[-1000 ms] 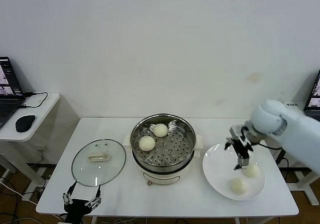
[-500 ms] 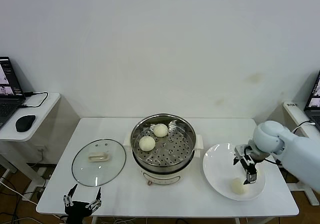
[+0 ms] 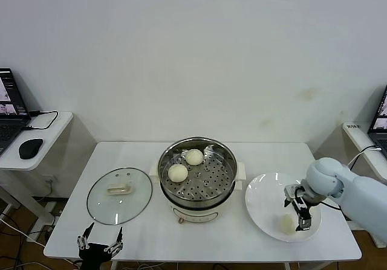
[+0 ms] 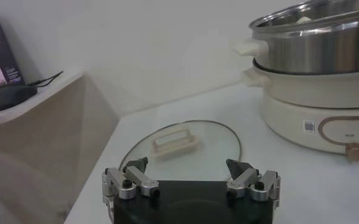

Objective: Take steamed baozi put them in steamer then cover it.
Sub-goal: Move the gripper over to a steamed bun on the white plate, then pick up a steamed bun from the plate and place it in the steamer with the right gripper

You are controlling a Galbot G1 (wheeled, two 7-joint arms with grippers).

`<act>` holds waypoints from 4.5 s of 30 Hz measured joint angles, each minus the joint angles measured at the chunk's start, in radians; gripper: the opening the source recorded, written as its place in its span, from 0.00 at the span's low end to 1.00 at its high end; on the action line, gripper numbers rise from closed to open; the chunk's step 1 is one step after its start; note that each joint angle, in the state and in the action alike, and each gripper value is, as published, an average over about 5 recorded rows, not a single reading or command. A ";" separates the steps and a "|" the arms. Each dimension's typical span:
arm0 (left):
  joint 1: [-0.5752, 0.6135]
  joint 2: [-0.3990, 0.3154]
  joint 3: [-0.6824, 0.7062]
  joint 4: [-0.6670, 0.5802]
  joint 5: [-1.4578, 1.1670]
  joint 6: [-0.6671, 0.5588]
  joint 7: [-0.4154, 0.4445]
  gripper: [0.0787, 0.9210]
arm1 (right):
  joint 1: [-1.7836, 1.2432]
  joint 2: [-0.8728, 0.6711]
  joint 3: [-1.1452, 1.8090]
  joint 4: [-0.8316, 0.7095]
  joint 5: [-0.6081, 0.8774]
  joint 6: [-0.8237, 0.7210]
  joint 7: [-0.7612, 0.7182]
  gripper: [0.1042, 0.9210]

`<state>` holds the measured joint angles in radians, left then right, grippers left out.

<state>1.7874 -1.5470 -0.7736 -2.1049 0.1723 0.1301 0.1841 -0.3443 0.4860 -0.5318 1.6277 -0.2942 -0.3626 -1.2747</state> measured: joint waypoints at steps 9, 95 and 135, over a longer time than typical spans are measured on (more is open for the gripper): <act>0.001 -0.002 0.004 0.002 0.004 0.000 -0.001 0.88 | -0.041 0.013 0.023 -0.017 -0.007 -0.013 0.019 0.88; -0.027 -0.024 -0.018 -0.014 0.010 -0.025 -0.053 0.88 | 0.804 0.706 -0.326 -0.506 0.397 0.626 -0.183 0.62; -0.040 -0.027 -0.010 -0.005 -0.003 -0.025 -0.049 0.88 | 0.703 0.771 -0.533 -0.244 0.087 0.848 -0.130 0.62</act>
<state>1.7476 -1.5745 -0.7841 -2.1101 0.1690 0.1053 0.1351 0.3584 1.2569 -1.0646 1.3842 -0.2071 0.4849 -1.4046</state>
